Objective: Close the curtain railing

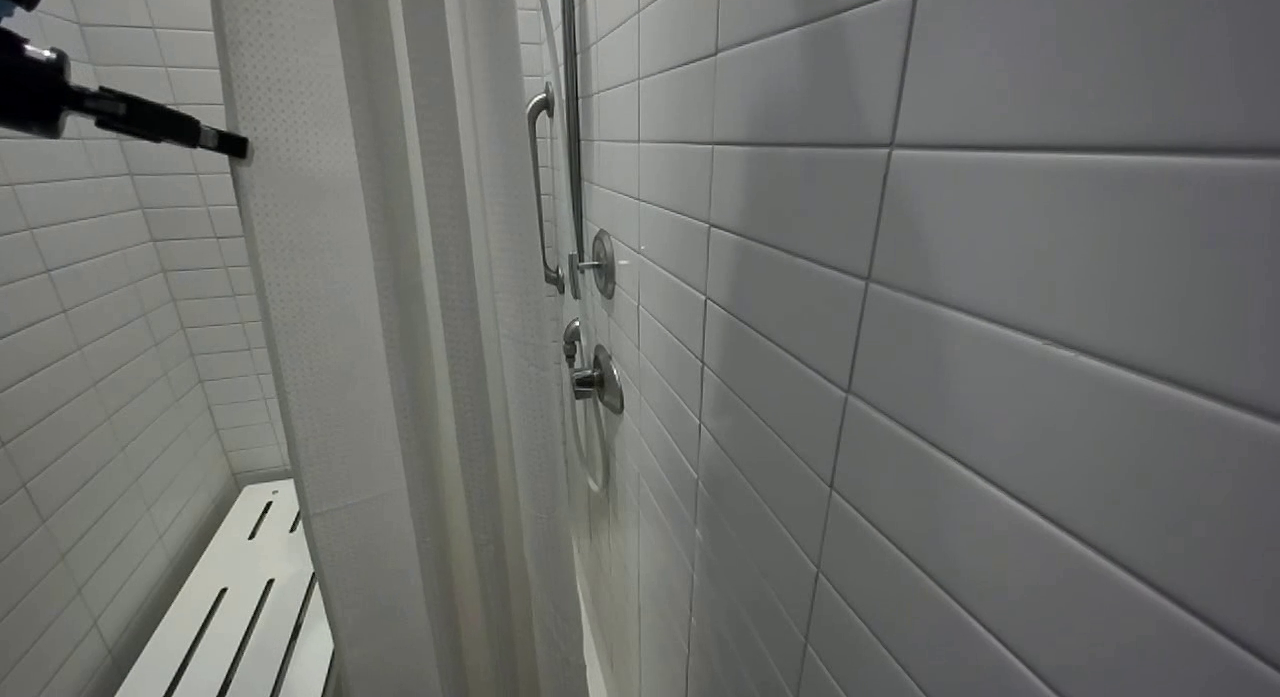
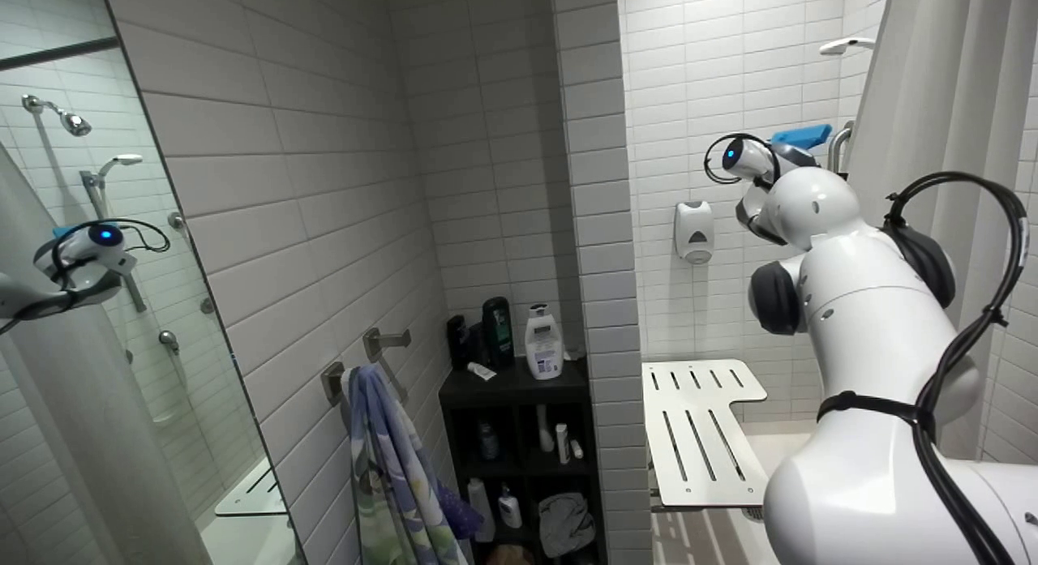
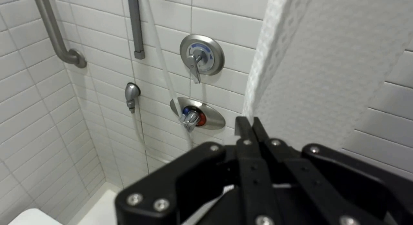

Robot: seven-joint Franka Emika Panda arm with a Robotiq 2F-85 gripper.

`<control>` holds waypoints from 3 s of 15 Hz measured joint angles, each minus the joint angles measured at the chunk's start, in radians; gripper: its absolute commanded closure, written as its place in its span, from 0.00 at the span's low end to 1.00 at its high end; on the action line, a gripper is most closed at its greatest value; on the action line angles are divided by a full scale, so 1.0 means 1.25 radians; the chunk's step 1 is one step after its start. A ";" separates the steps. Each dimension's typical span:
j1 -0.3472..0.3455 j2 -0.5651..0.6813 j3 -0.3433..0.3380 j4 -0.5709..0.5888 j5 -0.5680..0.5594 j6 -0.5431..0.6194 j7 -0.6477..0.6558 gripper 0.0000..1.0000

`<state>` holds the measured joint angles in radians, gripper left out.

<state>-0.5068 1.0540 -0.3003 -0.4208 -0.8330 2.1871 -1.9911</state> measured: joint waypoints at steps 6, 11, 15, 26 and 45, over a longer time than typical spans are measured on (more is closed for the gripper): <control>0.025 0.000 0.008 0.026 0.091 0.006 -0.156 1.00; 0.043 -0.003 0.008 0.038 0.166 0.011 -0.269 1.00; 0.058 -0.009 0.008 0.038 0.225 0.014 -0.353 1.00; 0.071 -0.087 0.209 -0.052 0.221 0.020 -0.491 1.00; -0.650 -0.248 1.351 -0.724 -0.147 -0.084 -0.492 1.00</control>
<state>-1.3195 0.7439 1.3884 -1.3264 -1.0166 2.0826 -2.6057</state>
